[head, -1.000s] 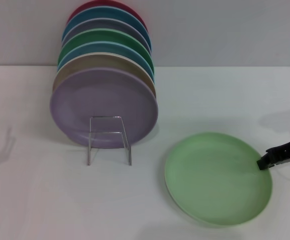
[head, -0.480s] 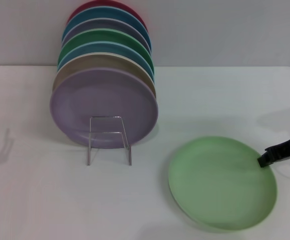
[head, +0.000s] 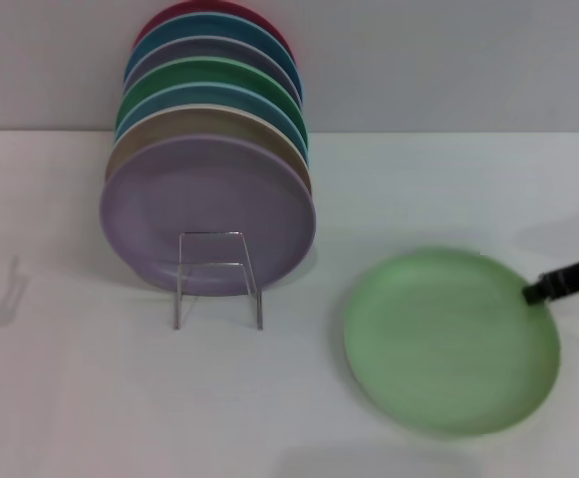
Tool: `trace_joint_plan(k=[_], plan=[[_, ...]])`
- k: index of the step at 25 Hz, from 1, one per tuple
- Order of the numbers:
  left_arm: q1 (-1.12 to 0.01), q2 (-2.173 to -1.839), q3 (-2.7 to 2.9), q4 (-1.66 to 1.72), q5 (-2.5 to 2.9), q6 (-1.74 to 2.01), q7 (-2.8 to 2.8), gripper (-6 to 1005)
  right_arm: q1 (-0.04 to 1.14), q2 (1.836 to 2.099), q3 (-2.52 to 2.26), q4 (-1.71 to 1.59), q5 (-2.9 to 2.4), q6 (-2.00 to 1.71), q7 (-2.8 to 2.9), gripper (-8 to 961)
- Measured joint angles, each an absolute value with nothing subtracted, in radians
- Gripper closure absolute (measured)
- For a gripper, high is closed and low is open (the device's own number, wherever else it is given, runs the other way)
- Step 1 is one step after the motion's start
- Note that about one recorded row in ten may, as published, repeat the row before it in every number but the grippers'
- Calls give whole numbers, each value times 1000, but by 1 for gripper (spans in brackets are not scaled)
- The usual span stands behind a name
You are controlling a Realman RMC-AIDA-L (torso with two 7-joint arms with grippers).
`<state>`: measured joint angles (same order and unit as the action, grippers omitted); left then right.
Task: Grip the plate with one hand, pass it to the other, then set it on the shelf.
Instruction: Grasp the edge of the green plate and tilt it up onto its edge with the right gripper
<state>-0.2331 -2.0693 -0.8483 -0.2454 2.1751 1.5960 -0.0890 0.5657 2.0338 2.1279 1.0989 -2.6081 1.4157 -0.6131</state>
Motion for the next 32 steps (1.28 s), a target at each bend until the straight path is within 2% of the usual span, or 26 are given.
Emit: trace_joint_plan(k=[4,8,22,32], plan=[[-234,-2069,-848,-245,2175,1596,-89,152,489,2065,2155,1269,-2574,1372,-690,936],[-234,-2069,-849,-245,2175,1597,-89,152,445,2074,2160,1327,-2525,1328,-750,936],[-234,-2069,-850,-245,2175,1597,-89,153,339,2080,2145,1365,-2297,1150,-898,936],[-237,-2070,-844,-245,2181,1597,-94,152,218,2084,2005,1441,-2215,908,-984,937]])
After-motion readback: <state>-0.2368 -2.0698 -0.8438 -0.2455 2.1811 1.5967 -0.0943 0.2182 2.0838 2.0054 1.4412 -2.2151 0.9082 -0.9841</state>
